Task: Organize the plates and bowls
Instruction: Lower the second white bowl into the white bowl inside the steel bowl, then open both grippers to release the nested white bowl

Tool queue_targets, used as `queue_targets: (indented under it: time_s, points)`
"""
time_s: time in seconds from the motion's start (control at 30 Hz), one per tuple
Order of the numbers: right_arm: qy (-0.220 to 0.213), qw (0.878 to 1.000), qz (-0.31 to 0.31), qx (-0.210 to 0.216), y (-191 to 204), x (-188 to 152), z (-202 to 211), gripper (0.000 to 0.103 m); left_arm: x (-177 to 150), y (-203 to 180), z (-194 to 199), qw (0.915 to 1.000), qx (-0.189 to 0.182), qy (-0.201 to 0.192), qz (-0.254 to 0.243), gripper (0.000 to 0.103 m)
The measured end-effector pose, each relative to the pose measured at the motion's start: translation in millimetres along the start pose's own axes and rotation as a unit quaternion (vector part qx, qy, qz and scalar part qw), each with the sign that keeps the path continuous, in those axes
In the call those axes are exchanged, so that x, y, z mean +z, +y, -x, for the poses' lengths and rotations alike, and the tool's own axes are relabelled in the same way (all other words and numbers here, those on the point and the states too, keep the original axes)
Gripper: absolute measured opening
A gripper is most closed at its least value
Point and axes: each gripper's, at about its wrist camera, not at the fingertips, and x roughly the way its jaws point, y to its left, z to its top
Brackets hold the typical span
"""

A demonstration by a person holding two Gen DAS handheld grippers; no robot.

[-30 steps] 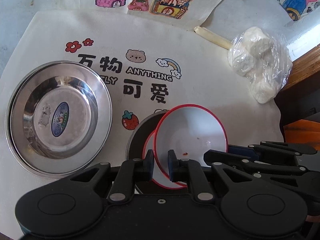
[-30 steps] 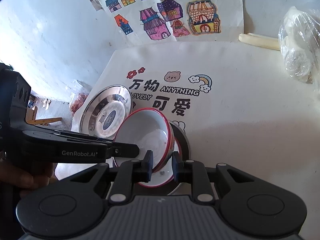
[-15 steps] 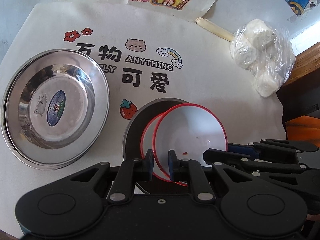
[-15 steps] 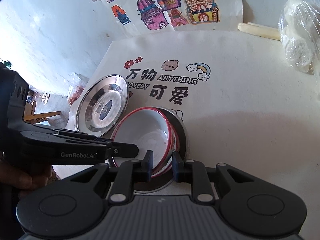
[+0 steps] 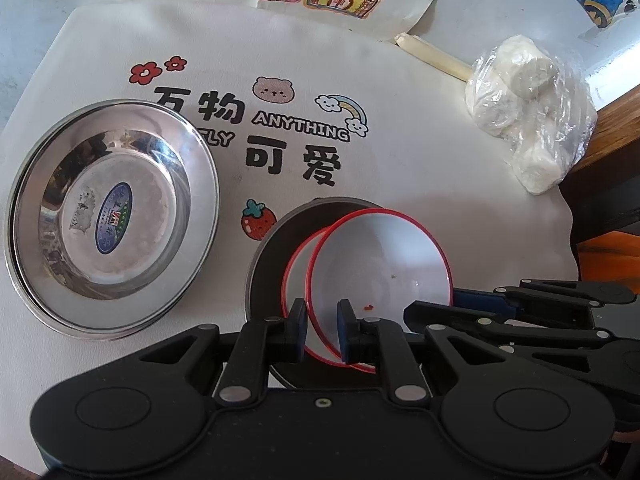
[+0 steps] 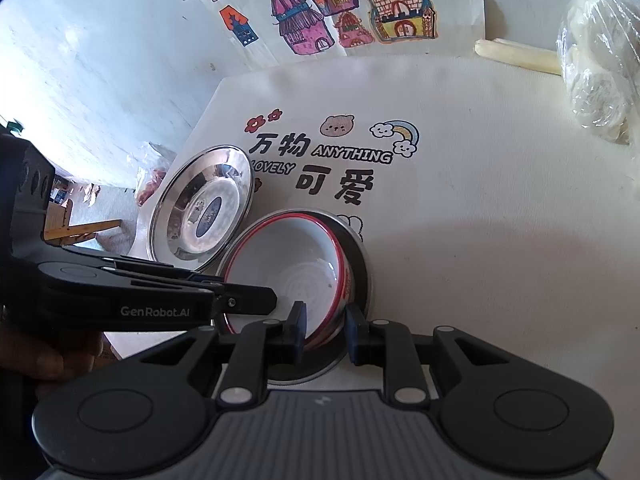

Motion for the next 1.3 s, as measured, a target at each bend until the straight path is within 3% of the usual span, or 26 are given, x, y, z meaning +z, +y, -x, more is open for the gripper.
queue_targets:
  time_s: [0.57,1.03,1.23,1.3]
  points:
    - [0.006,1.000,0.000,0.004,-1,3,-4,0.027,3,-1,-1,1.0000,0.007,0.001,0.007,0.020]
    - [0.004,1.000,0.000,0.006,-1,4,-4,0.032,5,-4,6,0.9996,0.027,-0.010,-0.005,0.030]
    - [-0.001,1.000,-0.002,0.004,4,4,-2,0.035,4,-2,14,0.9996,0.018,-0.018,-0.014,0.031]
    - [-0.005,1.000,-0.003,0.001,6,4,-1,0.036,4,-1,17,0.9995,0.016,-0.022,-0.016,0.036]
